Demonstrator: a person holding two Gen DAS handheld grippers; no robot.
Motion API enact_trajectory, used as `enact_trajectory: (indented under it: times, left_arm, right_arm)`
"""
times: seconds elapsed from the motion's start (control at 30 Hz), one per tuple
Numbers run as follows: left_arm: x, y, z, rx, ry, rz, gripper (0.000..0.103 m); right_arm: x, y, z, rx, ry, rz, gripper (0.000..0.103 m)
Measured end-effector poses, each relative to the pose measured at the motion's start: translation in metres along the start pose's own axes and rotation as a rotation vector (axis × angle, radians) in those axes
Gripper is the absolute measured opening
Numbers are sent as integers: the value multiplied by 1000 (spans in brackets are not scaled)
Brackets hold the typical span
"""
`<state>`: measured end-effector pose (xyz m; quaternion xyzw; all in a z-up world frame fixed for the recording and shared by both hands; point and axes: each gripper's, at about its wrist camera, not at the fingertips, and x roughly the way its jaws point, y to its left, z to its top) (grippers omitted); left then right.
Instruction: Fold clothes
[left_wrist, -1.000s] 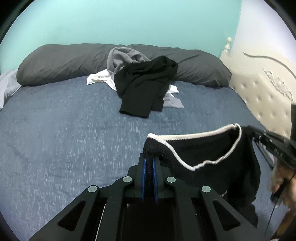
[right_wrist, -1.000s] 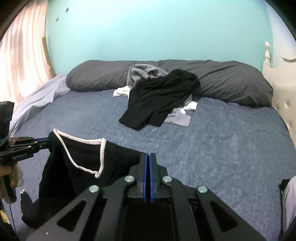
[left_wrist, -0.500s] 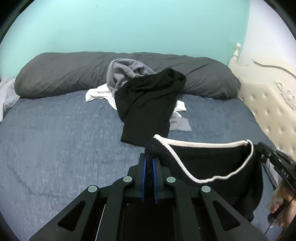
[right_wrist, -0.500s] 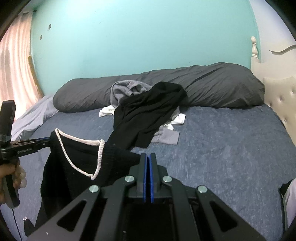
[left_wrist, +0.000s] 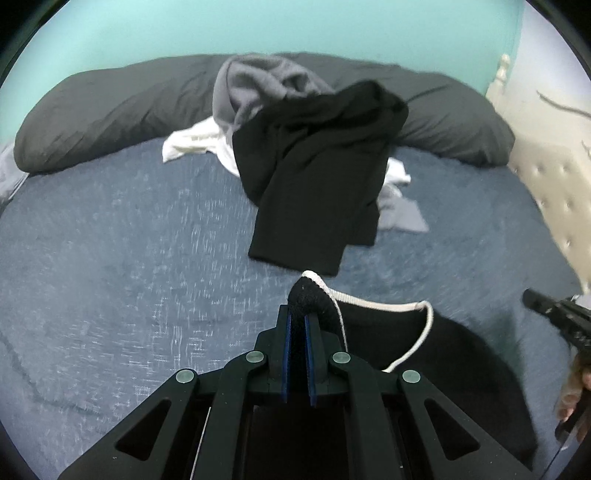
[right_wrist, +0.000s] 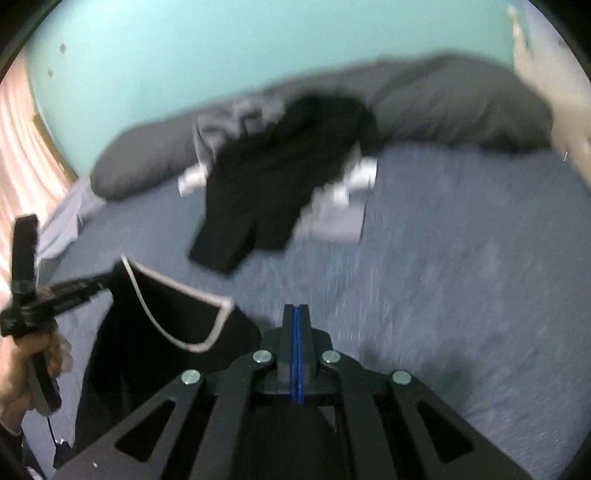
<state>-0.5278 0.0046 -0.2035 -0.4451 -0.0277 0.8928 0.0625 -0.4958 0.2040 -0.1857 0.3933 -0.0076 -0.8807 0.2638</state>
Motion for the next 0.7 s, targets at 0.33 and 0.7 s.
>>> enact_trajectory:
  times: [0.33, 0.7]
  left_arm:
    - [38, 22, -21, 15, 39, 1, 7]
    - [41, 30, -32, 20, 48, -11, 7]
  right_arm:
    - [91, -4, -29, 39, 225, 143, 30]
    - [92, 10, -27, -4, 226, 174, 30]
